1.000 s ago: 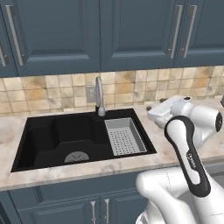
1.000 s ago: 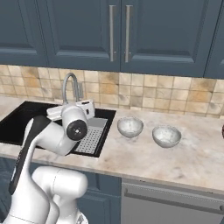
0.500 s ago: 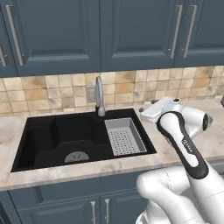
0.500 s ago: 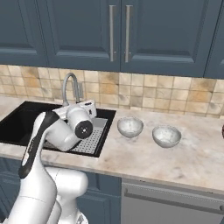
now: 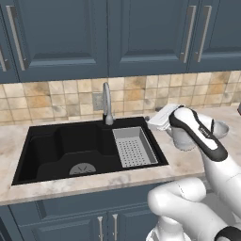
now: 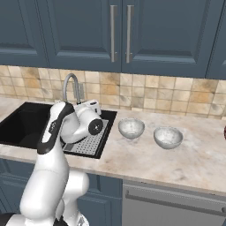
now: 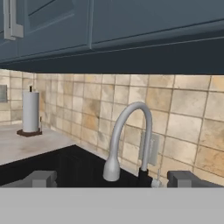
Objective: Rinse each bowl for a few seconds and place them down in the sink or on the counter.
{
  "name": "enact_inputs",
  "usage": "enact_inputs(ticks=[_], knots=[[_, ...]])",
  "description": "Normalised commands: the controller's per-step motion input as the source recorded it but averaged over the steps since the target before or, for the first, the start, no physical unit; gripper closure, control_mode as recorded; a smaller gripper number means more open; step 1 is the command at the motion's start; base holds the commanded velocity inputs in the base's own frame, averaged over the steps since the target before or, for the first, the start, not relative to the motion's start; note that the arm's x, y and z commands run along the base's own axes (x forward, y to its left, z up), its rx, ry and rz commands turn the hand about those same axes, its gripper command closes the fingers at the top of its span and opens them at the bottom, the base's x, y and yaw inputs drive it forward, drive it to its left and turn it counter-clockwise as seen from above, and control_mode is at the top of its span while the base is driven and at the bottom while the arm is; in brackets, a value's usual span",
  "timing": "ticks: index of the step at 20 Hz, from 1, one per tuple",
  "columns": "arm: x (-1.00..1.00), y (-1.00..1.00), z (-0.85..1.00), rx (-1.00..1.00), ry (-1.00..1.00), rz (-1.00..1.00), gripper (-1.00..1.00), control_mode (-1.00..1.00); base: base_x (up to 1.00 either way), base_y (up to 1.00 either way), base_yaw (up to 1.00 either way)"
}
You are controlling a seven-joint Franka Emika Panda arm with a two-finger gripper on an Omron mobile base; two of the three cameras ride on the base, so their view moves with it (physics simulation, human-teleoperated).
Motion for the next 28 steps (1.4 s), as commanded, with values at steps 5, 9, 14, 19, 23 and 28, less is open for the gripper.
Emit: enact_inputs(ticks=[5,9,14,19,23,28], knots=[[0.17,0.21,-0.16,0.0,-0.08,0.01,-1.0,-1.0,0.0,0.0,0.0],[0.17,0.25,-0.18,0.0,-0.08,-0.04,-1.0,-1.0,0.0,0.0,0.0],[0.22,0.23,-0.17,0.01,-0.05,-0.09,-1.0,-1.0,0.0,0.0,0.0],[0.26,0.21,-0.08,0.01,-0.01,-0.13,-1.0,-1.0,0.0,0.0,0.0],[0.26,0.17,-0.05,0.01,0.01,-0.12,-1.0,-1.0,0.0,0.0,0.0],[0.34,0.06,-0.09,0.02,0.02,-0.1,-1.0,-1.0,0.0,0.0,0.0]])
